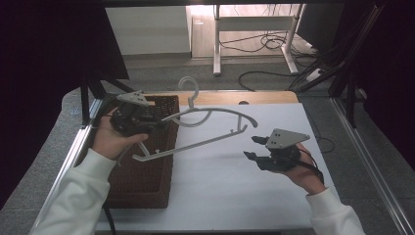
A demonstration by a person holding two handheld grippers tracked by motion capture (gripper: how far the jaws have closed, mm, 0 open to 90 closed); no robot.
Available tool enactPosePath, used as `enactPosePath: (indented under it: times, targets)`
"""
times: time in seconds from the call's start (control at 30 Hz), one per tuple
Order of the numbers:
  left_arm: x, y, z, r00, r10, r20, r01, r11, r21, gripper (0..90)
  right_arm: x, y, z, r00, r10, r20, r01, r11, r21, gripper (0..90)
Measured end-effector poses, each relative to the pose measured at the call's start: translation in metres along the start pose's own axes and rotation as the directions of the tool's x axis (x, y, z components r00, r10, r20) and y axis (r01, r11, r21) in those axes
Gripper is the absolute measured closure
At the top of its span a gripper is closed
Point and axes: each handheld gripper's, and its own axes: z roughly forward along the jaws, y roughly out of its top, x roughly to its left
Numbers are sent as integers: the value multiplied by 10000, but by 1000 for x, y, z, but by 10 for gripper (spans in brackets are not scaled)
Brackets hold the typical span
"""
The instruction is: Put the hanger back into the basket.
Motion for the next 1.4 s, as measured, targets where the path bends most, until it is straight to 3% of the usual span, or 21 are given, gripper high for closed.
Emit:
enactPosePath:
  times: [0.13, 0.3, 0.43, 0.77, 1.13, 1.23, 1.4]
  targets:
    - [5, -12, -16, 9995, -179, -251, 171, 9994, -309, 818, -3, -12, 1, 9946, 1034, 128, -1038, 9941, 302, 416]
    - [10, -27, -31, 9977, -368, -573, 331, 9973, -653, 818, -2, -20, 0, 9879, 1539, 175, -1547, 9864, 555, 358]
    - [11, -39, -43, 9928, -486, -1098, 376, 9943, -1001, 818, 2, -27, -1, 9807, 1953, 119, -1957, 9785, 655, 327]
    - [17, -68, -67, 9829, -891, -1609, 666, 9879, -1398, 818, 3, -38, -1, 9765, 2153, 2, -2144, 9725, 908, 318]
    - [37, -109, -89, 9644, -1726, -2002, 1351, 9729, -1879, 818, 3, -42, 1, 9745, 2243, 19, -2229, 9675, 1195, 317]
    - [41, -119, -91, 9573, -1965, -2121, 1551, 9681, -1968, 818, 3, -44, 3, 9748, 2230, 13, -2210, 9656, 1367, 314]
    - [51, -139, -94, 9385, -2564, -2312, 2067, 9537, -2187, 818, 3, -46, 5, 9753, 2206, -43, -2172, 9634, 1570, 310]
